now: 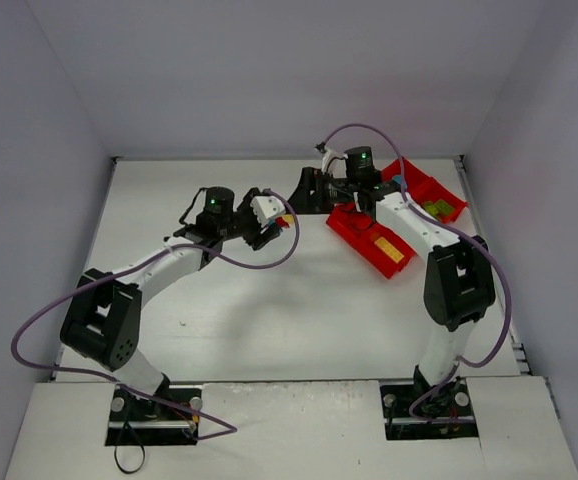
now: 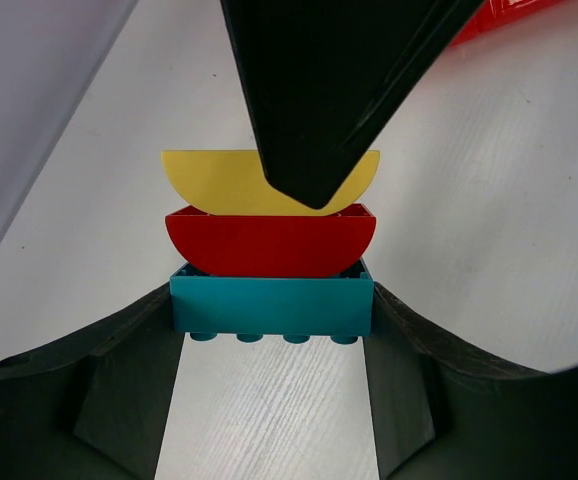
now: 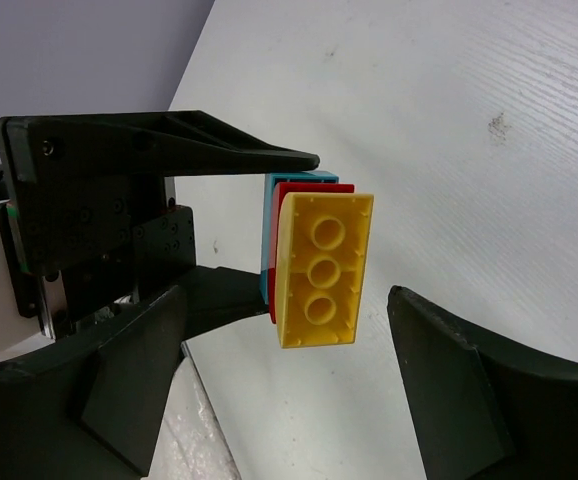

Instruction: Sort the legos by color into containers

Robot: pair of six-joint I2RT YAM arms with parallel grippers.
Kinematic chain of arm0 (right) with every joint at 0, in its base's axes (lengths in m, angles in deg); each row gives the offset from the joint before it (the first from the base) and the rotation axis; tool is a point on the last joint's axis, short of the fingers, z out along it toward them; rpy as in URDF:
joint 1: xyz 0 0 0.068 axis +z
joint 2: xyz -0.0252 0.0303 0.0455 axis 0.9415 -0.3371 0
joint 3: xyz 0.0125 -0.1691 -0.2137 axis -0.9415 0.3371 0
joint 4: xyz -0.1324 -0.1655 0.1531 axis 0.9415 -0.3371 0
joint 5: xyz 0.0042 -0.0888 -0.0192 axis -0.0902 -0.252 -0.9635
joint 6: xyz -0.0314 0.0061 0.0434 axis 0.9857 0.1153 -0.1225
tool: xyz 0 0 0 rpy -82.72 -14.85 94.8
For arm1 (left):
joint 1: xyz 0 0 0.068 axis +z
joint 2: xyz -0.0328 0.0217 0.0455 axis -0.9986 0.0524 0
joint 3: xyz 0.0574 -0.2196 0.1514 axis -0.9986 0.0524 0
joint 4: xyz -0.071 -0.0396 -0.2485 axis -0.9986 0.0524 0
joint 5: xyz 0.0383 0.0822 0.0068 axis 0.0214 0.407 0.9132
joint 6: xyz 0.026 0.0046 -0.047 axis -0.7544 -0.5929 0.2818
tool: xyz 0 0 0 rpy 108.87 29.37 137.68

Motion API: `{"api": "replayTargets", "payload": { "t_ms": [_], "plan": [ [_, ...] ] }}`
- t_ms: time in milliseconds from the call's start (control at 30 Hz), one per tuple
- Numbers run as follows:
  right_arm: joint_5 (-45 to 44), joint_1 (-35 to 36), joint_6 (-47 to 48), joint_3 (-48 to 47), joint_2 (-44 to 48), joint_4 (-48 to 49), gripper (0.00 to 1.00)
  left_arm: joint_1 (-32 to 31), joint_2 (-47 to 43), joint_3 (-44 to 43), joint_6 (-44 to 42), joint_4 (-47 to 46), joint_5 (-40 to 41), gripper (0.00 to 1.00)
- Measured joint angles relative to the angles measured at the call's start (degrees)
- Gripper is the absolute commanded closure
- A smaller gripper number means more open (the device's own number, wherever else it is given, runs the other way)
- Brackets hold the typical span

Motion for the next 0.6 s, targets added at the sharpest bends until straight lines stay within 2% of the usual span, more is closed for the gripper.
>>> {"api": "replayTargets", "payload": {
  "t_ms": [233, 433, 600],
  "plan": [
    [0.02, 0.0, -0.22, 0.0, -0.13, 0.09, 0.3, -0.26, -1.49, 1.77, 0.0, -2.32, 0.74, 0.64],
    [0.31, 0.0, -0.44, 0.0, -0.96, 0.09, 0.44, -0.57, -1.88, 2.64, 0.07, -3.54, 0.76, 0.64],
    [1.18, 0.0, -0.96, 0.0, -1.75, 0.22, 0.49, -1.05, -1.95, 2.78, 0.13, -4.74, 0.81, 0.64]
  ]
}}
